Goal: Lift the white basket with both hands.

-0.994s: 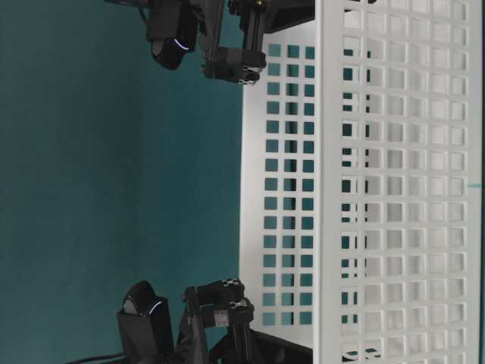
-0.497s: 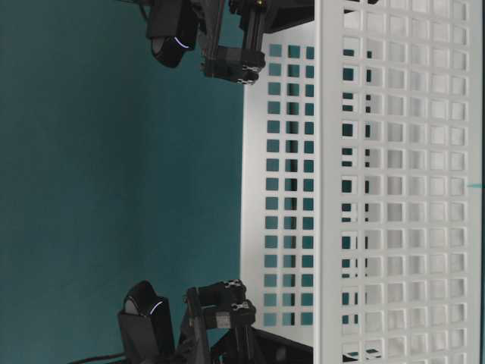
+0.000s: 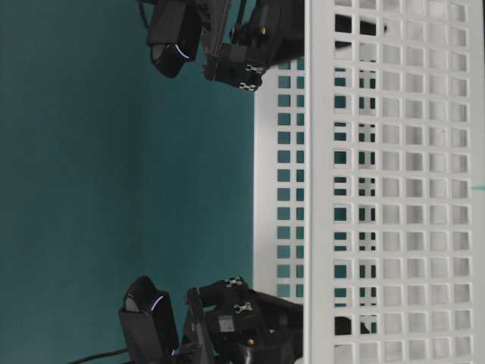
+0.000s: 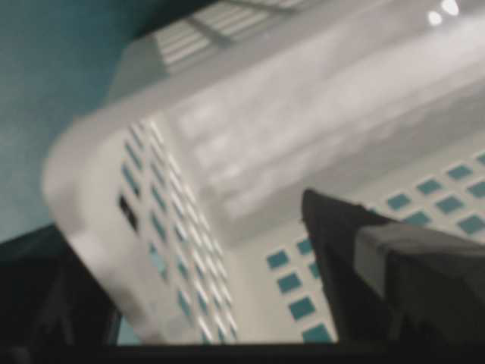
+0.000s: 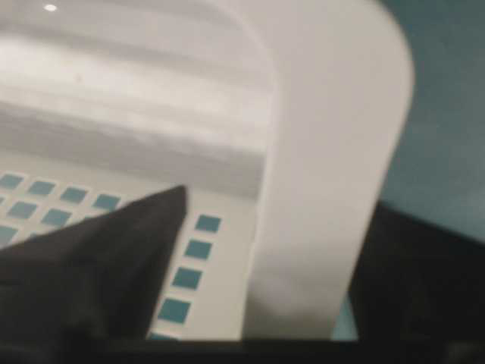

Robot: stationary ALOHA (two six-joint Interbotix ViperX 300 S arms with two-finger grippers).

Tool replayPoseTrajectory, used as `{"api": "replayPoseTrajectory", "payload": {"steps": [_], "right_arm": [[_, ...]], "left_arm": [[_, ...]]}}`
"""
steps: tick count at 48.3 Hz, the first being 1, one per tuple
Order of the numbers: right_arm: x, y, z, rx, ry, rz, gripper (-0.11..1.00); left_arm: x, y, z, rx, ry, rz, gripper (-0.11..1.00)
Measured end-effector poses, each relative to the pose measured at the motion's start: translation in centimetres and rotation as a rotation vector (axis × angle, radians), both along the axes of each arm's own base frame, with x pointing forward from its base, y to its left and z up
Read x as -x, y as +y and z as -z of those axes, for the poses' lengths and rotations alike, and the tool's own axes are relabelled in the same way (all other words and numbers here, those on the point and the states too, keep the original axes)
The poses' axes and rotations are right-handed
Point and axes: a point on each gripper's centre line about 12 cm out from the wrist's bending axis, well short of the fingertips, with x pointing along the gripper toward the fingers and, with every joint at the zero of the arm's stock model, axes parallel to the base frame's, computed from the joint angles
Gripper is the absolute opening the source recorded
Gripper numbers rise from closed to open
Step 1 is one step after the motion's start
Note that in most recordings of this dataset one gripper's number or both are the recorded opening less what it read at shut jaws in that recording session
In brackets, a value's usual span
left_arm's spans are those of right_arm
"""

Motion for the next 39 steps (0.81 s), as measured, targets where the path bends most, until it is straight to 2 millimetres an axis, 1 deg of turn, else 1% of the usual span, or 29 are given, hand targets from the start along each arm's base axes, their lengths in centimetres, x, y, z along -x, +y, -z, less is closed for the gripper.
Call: {"api": "replayPoseTrajectory", "payload": {"steps": [2,5,16,22,30,39], "right_arm": [[0.0,0.0,0.0,0.0,0.001,0.0,0.94],[0.1,0.1,0.1,-0.002,0.01,-0.003,0.97],[0.2,0.1,0.0,-0.004,0.012,-0.001,0.96],[0.6,-0.3,-0.2,-0.004,0.009,0.013,0.96],[0.8,-1.3,-1.4,0.001,-0.029,0.042,0.96],[0.6,-1.6,-3.1,0.012,-0.085,0.047,0.96]], "left_arm": [[0.1,0.0,0.0,0.0,-0.002,-0.001,0.8],[0.1,0.0,0.0,-0.001,-0.006,0.0,0.8],[0.0,0.0,-0.1,-0.002,-0.009,0.002,0.8],[0.1,0.0,-0.2,-0.002,-0.014,0.003,0.82],[0.6,0.0,-0.7,-0.002,-0.027,0.002,0.89],[1.0,0.0,-2.0,-0.007,-0.062,0.003,0.9]]}}
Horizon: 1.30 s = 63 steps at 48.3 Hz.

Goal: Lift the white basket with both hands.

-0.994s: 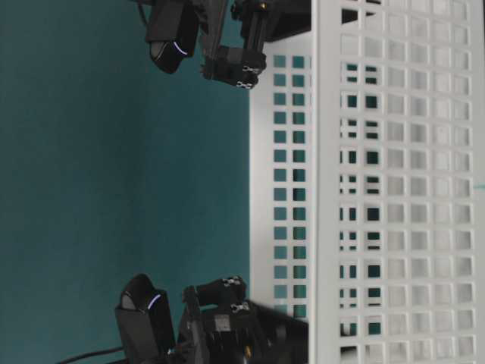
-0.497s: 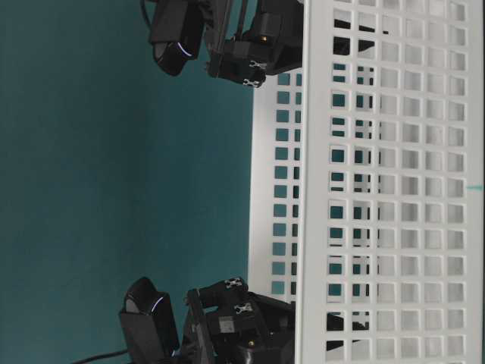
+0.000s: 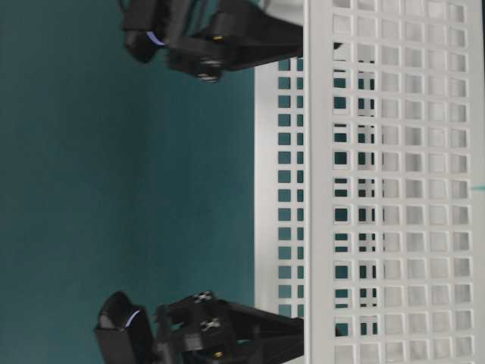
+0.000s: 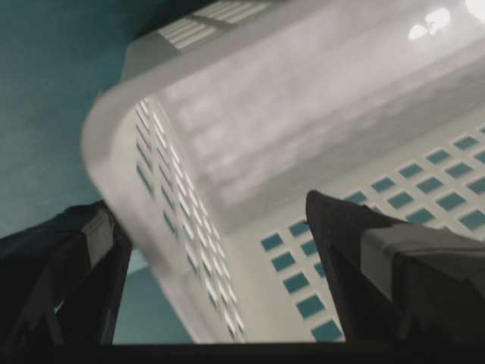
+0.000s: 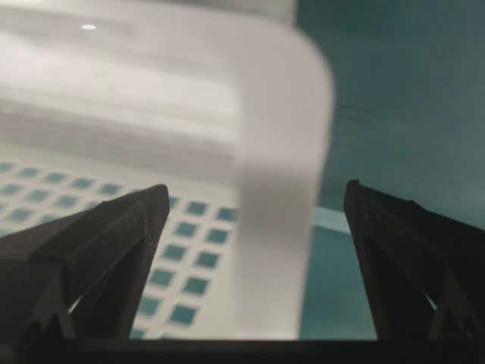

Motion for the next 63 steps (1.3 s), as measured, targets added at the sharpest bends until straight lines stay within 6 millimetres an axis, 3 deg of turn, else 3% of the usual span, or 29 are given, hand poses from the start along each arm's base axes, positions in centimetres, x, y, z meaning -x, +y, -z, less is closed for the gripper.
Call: {"api": "replayPoseTrajectory", "payload": {"steps": [11,27,50,57,63], "right_arm": [[0.2,-0.6,-3.1,0.015,-0.063,0.007,0.96],[1.9,-1.4,-9.0,0.082,-0.159,-0.052,0.95],[2.4,-0.9,-18.3,0.425,-0.652,-0.296,0.95],[3.2,-0.2,-20.2,0.552,-0.806,-0.357,0.95],[3.9,-0.1,-21.3,0.633,-0.895,-0.369,0.95]], "left_arm": [[0.9,-0.1,-2.8,-0.007,-0.066,0.002,0.9],[5.0,-0.5,-7.3,-0.013,-0.066,0.015,0.9],[8.9,-1.4,-15.4,-0.198,-0.573,0.224,0.9],[10.6,-1.6,-18.0,-0.301,-0.759,0.288,0.9],[11.7,-1.7,-19.1,-0.374,-0.82,0.339,0.9]]}}
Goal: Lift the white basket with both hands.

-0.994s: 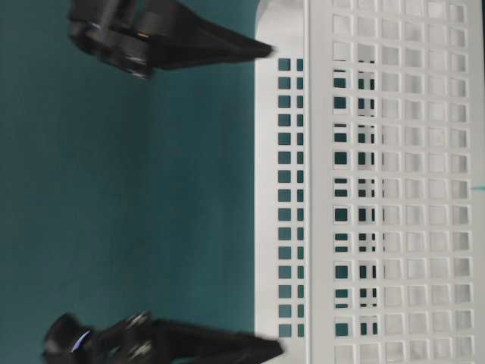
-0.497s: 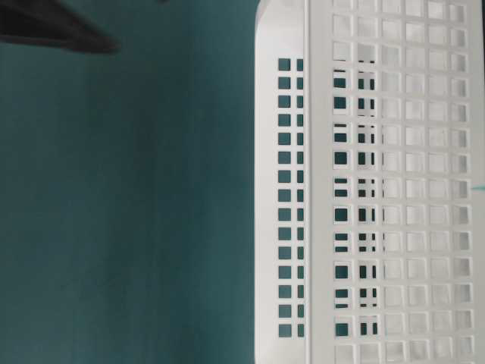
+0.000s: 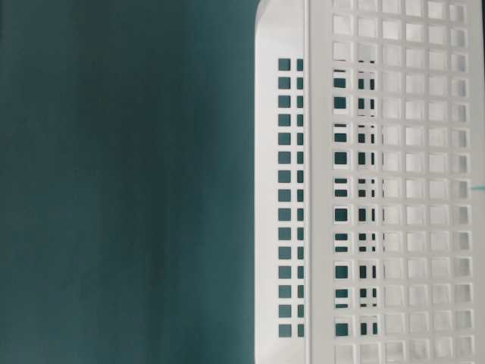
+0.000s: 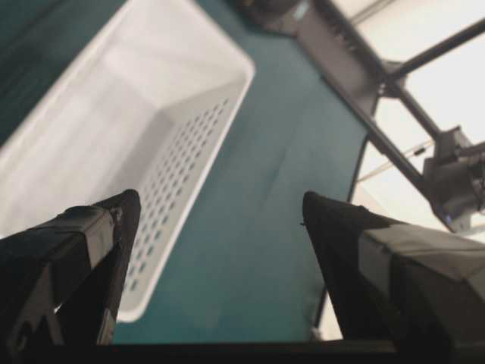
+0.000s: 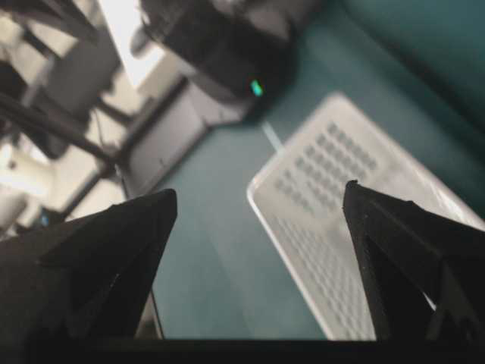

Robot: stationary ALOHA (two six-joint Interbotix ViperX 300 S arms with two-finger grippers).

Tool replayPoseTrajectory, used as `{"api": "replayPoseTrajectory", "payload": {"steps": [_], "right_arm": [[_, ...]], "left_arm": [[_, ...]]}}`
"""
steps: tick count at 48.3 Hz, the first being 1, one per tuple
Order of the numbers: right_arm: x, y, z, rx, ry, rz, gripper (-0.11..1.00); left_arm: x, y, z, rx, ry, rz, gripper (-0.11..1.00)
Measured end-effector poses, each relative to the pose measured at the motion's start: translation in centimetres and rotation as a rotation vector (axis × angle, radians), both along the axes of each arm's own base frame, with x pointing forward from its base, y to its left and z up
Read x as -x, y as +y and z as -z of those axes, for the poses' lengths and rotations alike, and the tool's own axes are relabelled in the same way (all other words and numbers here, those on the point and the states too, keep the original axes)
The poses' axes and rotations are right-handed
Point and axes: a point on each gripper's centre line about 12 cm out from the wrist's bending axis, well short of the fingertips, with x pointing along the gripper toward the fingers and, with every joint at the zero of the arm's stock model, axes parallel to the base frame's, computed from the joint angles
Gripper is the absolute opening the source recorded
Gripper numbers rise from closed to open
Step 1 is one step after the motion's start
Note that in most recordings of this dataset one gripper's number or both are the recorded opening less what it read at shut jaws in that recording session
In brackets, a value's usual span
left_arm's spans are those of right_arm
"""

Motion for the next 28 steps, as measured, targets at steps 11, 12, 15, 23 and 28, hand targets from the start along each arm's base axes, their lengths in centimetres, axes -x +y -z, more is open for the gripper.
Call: {"api": "replayPoseTrajectory", "payload": {"steps": [11,12,15,23,28], "right_arm": [[2.6,0.2,-1.3,0.194,-0.082,-0.021,0.95],[3.0,0.2,-1.5,0.215,-0.088,-0.021,0.95],[4.0,0.3,-2.0,0.267,-0.109,-0.027,0.95],[7.0,1.2,-2.6,0.362,-0.166,-0.051,0.95],[8.5,1.7,-2.5,0.396,-0.2,-0.066,0.95]], "left_arm": [[1.4,-0.2,-1.2,-0.177,-0.054,0.06,0.9],[1.6,-0.2,-1.3,-0.194,-0.059,0.066,0.9],[2.0,-0.2,-1.6,-0.239,-0.071,0.078,0.9],[3.4,-0.3,-2.6,-0.319,-0.145,0.09,0.9],[4.2,-0.4,-3.3,-0.345,-0.212,0.085,0.9]]}}
